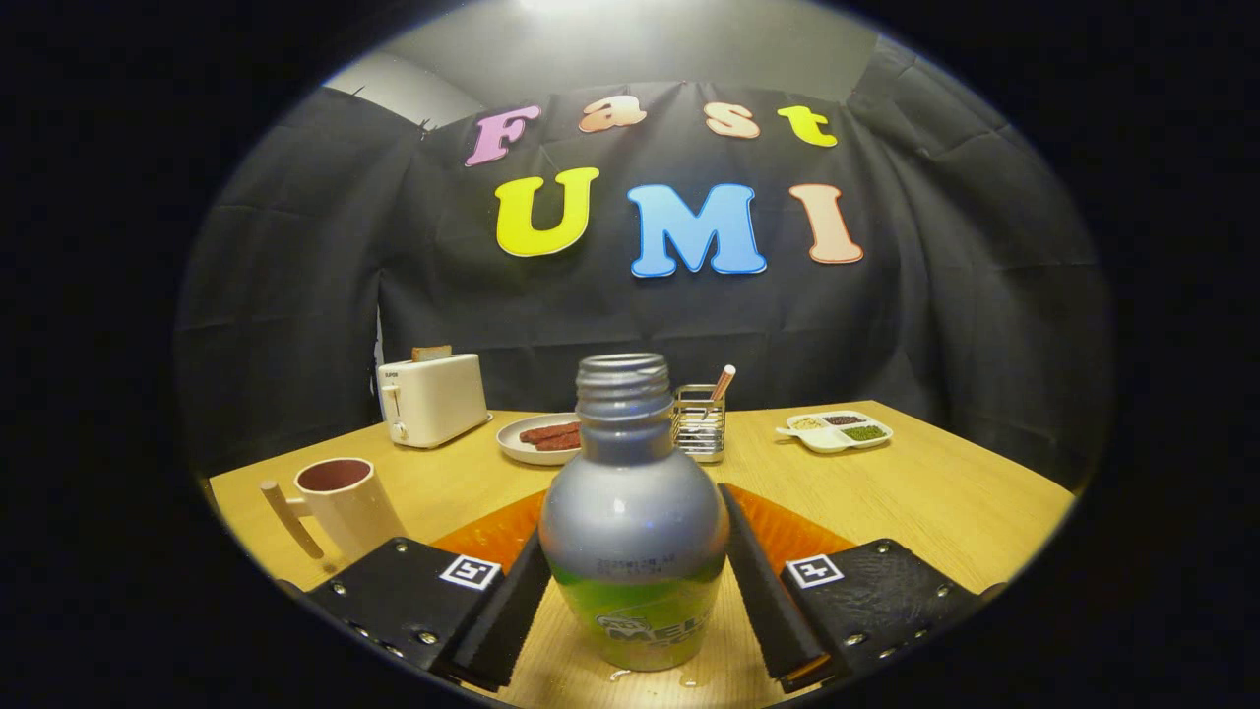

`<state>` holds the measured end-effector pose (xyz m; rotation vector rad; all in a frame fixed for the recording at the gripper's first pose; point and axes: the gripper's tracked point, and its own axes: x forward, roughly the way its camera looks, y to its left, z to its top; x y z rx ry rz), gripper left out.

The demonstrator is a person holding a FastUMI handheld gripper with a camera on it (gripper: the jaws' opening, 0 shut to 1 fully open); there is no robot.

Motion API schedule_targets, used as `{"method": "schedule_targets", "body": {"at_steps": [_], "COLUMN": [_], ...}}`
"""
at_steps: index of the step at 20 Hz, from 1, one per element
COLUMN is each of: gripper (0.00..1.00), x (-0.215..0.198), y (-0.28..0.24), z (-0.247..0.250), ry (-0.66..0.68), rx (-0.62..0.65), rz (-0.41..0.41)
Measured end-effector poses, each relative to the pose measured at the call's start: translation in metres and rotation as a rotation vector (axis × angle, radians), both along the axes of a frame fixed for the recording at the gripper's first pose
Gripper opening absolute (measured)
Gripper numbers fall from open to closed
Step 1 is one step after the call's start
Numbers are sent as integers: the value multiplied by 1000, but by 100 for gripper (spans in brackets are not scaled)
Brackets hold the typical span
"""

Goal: Take the bottle from table, then pour the juice into the cup, finally place the bottle on the coaster

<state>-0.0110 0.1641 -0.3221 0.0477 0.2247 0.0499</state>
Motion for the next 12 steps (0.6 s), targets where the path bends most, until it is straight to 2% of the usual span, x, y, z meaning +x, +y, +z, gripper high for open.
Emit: {"method": "schedule_targets", "body": {"at_steps": [1,5,12], "gripper": [85,82,82], "x": [-1,5,30], "y": [0,13,49], "z": [1,7,48], "ry": [1,0,-54], "rx": [4,-25,-277], "rz": [-4,32,159]}}
